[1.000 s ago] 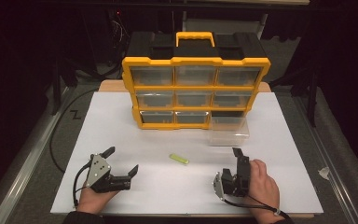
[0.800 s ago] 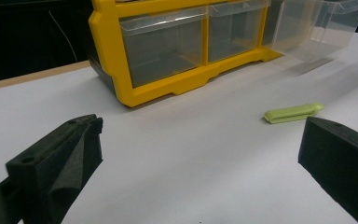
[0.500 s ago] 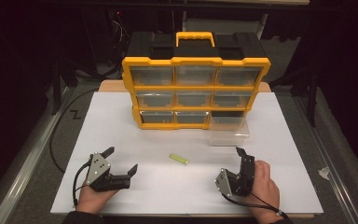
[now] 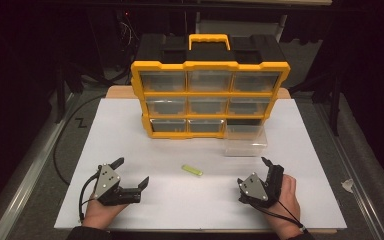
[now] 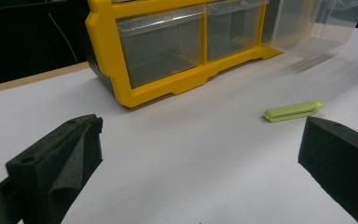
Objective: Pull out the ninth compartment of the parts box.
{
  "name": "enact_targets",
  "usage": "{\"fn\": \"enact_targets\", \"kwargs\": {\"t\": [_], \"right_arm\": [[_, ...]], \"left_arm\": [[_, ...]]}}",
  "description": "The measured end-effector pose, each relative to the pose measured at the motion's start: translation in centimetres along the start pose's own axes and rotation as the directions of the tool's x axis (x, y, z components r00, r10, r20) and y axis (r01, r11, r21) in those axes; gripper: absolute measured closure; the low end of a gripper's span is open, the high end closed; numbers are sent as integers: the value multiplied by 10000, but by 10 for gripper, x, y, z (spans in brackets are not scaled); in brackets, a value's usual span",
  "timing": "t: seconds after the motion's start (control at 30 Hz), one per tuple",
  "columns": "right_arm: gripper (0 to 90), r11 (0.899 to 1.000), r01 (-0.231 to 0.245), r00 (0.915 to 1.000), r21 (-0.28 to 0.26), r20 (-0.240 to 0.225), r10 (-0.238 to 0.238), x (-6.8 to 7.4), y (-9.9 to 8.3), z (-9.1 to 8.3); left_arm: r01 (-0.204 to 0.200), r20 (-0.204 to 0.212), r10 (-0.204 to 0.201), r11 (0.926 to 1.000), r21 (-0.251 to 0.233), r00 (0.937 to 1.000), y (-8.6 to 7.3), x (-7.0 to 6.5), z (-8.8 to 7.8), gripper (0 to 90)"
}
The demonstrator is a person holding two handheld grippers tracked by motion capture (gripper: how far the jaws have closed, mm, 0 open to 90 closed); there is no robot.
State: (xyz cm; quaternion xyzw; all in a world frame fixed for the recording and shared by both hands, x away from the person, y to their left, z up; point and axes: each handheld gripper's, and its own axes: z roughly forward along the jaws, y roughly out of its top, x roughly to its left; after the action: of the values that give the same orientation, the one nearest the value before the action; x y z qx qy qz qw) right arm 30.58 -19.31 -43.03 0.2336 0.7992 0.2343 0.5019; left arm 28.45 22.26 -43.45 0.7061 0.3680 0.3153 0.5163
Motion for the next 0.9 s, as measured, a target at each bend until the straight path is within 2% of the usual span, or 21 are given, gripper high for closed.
{"fn": "enact_targets", "kwargs": {"t": [0.03,0.07,0.13,0.27,0.3,0.33,0.37,0.4,0.43,0.47,0.5,0.53,0.57,0.67,0.7,0.73,0.8,0.83,0.87,0.9], "right_arm": [[10,9998,-219,9997,-22,-49,219,-1,0,0],[10,9976,-695,9975,-8,-164,694,-4,-1,0],[11,9964,-850,9962,-30,-216,849,-5,-1,0],[11,9867,-1623,9852,-120,-580,1613,-10,-4,0],[11,9813,-1923,9791,-132,-694,1909,-12,-4,0],[11,9722,-2337,9693,-181,-835,2314,-13,-5,-1],[11,9722,-2337,9693,-181,-835,2314,-13,-5,-1],[11,9642,-2647,9596,-161,-1028,2617,-15,-7,0],[11,9642,-2647,9596,-161,-1028,2617,-15,-7,0],[11,9588,-2839,9531,-145,-1136,2805,-16,-8,0],[11,9496,-3134,9422,-120,-1291,3093,-17,-9,1],[11,9356,-3529,9259,-118,-1481,3474,-18,-11,2],[11,9356,-3529,9259,-118,-1481,3474,-18,-11,2],[11,9193,-3935,9064,-99,-1711,3862,-20,-13,4],[11,9051,-4251,8900,-91,-1864,4161,-21,-13,4],[11,8983,-4392,8821,-103,-1947,4290,-21,-14,4],[11,8781,-4784,8557,42,-2224,4673,-23,-15,5],[11,8514,-5241,8240,214,-2401,5132,-25,-17,7],[11,8514,-5241,8240,214,-2401,5132,-25,-17,7],[11,8182,-5739,7837,351,-2662,5612,-27,-19,8]], "left_arm": [[-2,5,2,10000,4,10000,0,0,0,1],[-16,12,16,10000,27,10000,0,0,0,1],[-17,22,17,10000,24,10000,0,0,0,1],[-10,21,10,10000,18,10000,0,0,0,1],[-14,34,13,10000,26,10000,0,0,0,1],[-5,42,5,10000,-8,10000,0,0,0,1],[18,47,-18,10000,-33,10000,1,0,0,1],[25,42,-25,10000,-33,10000,0,0,0,1],[11,44,-11,10000,-11,10000,0,0,0,1],[8,56,-9,10000,17,10000,0,0,0,1],[15,70,-15,10000,1,10000,0,0,0,1],[32,69,-31,10000,-34,10000,1,0,0,1],[32,67,-31,10000,-28,10000,1,0,0,1],[9,77,-10,10000,18,10000,0,0,1,1],[16,84,-16,10000,-3,10000,0,0,0,1],[32,65,-31,10000,-51,10000,0,0,0,1],[33,10,-33,10000,-31,10000,0,0,1,1],[29,-1,-29,10000,-4,10000,0,1,1,1],[51,-2,-51,10000,0,10000,0,1,1,1],[74,-1,-74,10000,-15,10000,0,1,1,1]]}}
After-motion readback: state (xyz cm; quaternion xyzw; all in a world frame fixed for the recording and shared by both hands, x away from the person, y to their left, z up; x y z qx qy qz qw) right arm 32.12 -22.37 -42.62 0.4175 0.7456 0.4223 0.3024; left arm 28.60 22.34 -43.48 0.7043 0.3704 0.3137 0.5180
